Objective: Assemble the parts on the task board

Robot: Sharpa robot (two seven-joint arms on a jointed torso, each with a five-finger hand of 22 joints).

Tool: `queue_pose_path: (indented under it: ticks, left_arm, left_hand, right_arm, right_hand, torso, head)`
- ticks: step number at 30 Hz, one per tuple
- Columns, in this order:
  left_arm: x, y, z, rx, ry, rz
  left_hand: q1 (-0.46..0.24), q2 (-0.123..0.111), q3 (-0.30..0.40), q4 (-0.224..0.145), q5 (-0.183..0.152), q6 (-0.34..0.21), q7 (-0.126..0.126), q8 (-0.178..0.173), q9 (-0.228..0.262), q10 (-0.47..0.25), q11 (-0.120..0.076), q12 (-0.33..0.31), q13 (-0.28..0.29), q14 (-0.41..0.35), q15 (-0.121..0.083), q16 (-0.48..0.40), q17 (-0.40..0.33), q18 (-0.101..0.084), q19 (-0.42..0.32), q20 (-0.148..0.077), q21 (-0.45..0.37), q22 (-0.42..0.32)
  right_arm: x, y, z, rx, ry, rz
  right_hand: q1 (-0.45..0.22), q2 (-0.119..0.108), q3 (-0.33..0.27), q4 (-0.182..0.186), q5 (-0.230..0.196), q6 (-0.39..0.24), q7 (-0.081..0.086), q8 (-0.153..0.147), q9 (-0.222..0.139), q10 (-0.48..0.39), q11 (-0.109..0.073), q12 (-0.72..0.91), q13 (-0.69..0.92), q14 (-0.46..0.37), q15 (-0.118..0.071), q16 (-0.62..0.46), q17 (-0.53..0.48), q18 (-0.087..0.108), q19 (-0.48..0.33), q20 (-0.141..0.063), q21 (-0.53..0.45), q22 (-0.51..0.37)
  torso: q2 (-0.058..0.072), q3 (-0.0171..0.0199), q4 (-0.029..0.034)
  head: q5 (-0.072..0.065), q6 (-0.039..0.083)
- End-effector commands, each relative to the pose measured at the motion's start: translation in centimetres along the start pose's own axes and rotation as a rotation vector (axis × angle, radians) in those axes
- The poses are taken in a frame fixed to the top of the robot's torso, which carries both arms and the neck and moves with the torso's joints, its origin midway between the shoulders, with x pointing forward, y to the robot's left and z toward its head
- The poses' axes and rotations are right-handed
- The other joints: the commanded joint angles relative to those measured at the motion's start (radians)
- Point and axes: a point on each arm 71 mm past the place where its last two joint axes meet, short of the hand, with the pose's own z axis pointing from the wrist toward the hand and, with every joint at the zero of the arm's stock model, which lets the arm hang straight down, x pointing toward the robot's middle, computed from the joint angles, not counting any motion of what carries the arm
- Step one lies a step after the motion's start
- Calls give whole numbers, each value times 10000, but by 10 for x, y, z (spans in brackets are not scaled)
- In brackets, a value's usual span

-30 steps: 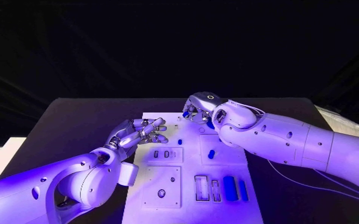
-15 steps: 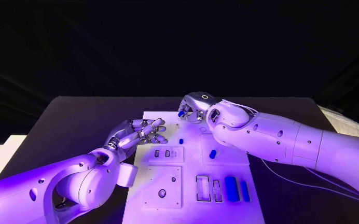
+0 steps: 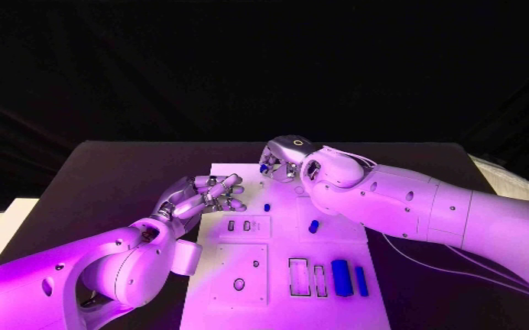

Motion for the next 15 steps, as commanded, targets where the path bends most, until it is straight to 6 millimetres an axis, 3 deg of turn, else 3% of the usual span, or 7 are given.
queue_pose_path:
  ticks: [1,15]
  left_arm:
    - [2,-1,0,47,205,-95]
    - [0,-1,0,25,160,-76]
  left_hand:
    - [-3,86,-35,-41,26,13,46,-56,-13,15,14,-50,14,50,34,45,12,111,40,8,49,14]
    - [-3,86,-35,-41,26,13,46,-56,-13,15,14,-50,14,50,34,45,12,111,40,8,49,14]
  right_arm:
    - [9,-1,-2,79,676,-318]
    - [7,-4,-6,216,376,-416]
  right_hand:
    - [-5,-60,-6,63,49,50,5,38,260,-41,56,-43,-9,82,-2,4,-17,-151,-70,27,40,1]
    - [5,-79,0,62,78,53,4,35,267,-43,53,-40,-9,72,-1,6,-19,-150,-78,31,45,5]
  torso:
    - [14,-4,3]
    - [32,0,13]
  head:
    - [13,-10]
    - [-14,-7]
